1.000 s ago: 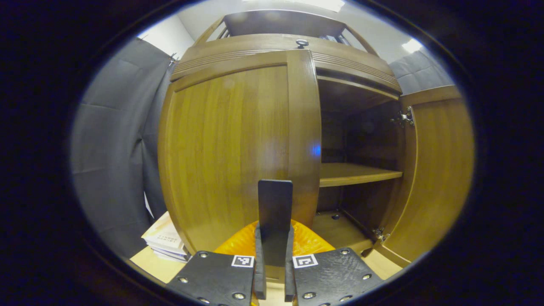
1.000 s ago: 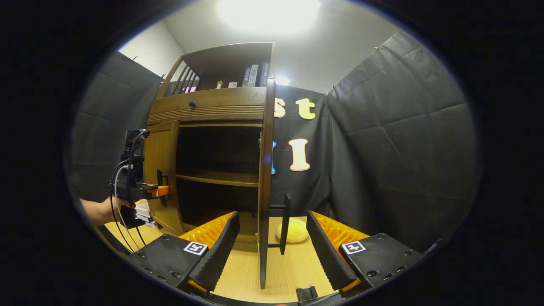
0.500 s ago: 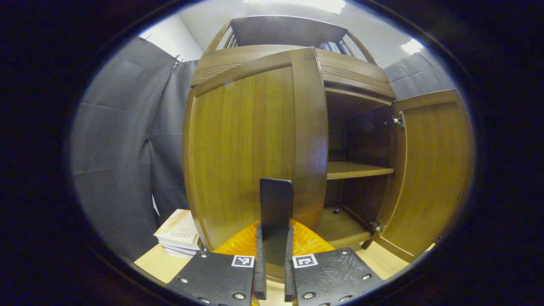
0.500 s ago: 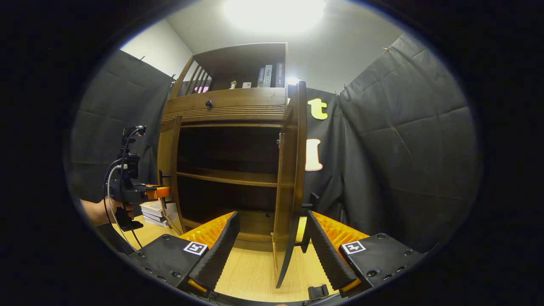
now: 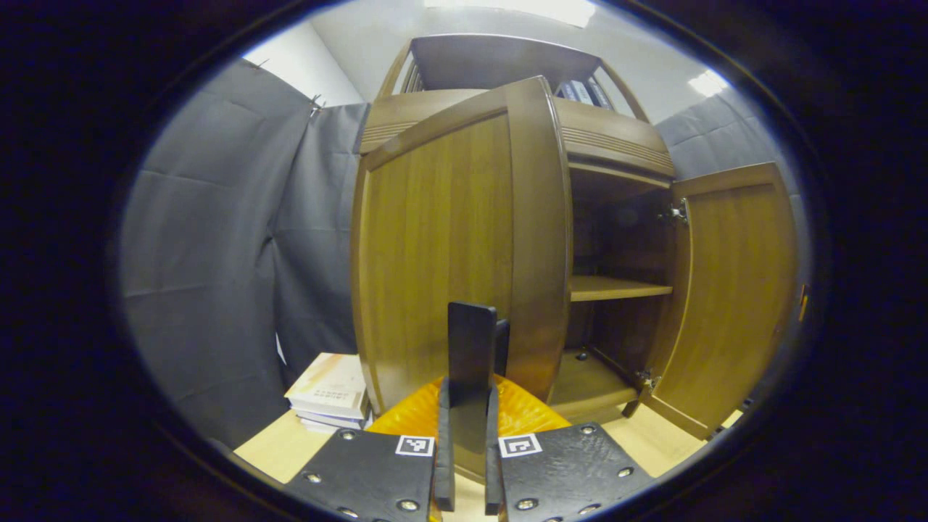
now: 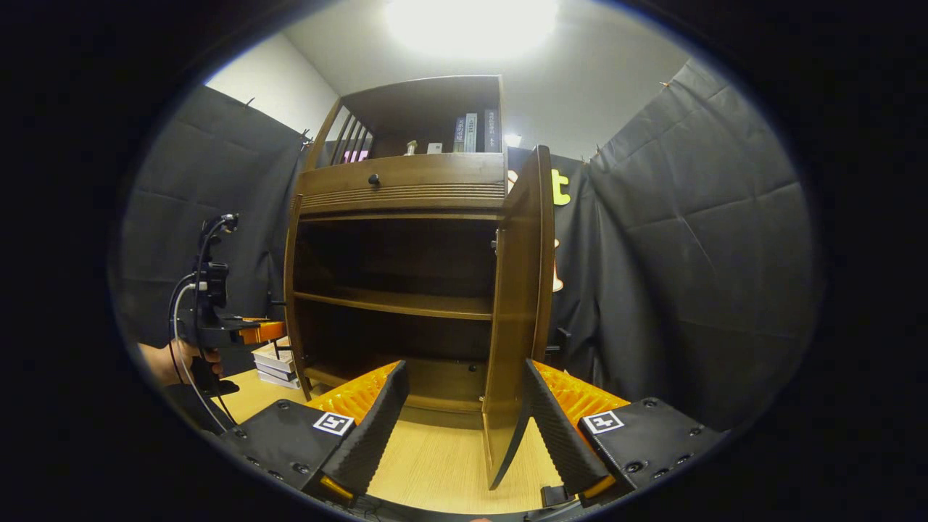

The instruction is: Open the right door of the double-door shoe cabinet with the right hand, and open the left door with the left hand.

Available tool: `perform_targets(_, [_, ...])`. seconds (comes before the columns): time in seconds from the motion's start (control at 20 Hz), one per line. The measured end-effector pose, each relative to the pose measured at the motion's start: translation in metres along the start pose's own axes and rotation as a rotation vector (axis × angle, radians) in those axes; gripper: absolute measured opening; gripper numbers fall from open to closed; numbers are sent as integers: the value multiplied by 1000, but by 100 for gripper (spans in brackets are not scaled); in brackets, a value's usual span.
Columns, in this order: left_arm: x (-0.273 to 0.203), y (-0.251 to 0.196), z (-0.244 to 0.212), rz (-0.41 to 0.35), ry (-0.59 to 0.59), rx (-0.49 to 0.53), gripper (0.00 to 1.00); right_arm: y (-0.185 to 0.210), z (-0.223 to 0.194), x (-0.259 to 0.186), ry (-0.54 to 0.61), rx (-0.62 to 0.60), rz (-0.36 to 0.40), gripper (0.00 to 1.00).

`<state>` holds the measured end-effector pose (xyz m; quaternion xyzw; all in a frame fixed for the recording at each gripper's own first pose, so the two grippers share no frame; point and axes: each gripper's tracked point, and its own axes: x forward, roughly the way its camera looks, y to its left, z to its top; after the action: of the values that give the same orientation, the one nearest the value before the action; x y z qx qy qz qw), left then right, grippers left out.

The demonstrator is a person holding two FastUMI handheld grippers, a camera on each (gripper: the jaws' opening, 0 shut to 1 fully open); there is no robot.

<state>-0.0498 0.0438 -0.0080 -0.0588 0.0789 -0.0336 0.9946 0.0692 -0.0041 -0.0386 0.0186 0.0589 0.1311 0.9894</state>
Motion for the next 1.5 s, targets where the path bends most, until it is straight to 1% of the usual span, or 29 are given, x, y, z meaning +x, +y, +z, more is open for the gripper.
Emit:
perform_targets(0.05, [-2,4,0,4,0,-1,18,2,0,-1,-1,-1,3,94])
perform_targets(0.1, [-4,8,0,6,-1,-1,20,4,1,-3,-3,-2,6,99])
perform_targets(0.25, [-12,20,0,16,-3,11,20,9,1,-7,-3,-4,15,99])
perform_targets(0.3, [-13,26,-1,19,-2,12,20,-1,4,-9,-1,-2,18,99])
perform_targets(0.4, [-17,31,-1,29,0,8,20,4,3,-10,2,3,26,94])
perform_targets(0.45, [-19,35,1,38,0,6,20,7,3,-11,3,5,30,94])
perform_targets(0.5, [-22,42,0,46,0,4,20,9,3,-12,1,5,32,99])
perform_targets(0.55, [-26,49,-1,54,-1,5,17,11,5,-13,-2,4,36,99])
perform_targets(0.6, [-31,57,-2,61,-1,7,19,13,5,-14,-5,3,39,99])
perform_targets(0.75, [-39,73,-5,74,4,11,14,19,6,-16,-7,-2,46,99])
perform_targets(0.95, [-49,92,-6,98,5,23,14,24,8,-20,-7,0,54,99])
perform_targets(1.0, [-51,96,-6,106,4,28,17,26,8,-21,-9,1,54,99])
perform_targets(1.05, [-55,101,-7,114,3,33,14,27,10,-22,-12,2,55,99])
perform_targets(1.1, [-59,106,-7,123,4,39,14,28,11,-24,-16,2,57,99])
perform_targets(1.25, [-71,132,-4,188,-1,66,14,32,14,-29,-25,2,61,99])
perform_targets(1.35, [-83,146,-5,213,7,54,13,35,16,-33,-29,6,66,99])
perform_targets(1.45, [-95,162,-4,253,1,59,13,36,17,-37,-33,10,68,99])
perform_targets(1.5, [-103,169,-2,274,-4,65,9,37,18,-39,-36,12,68,99])
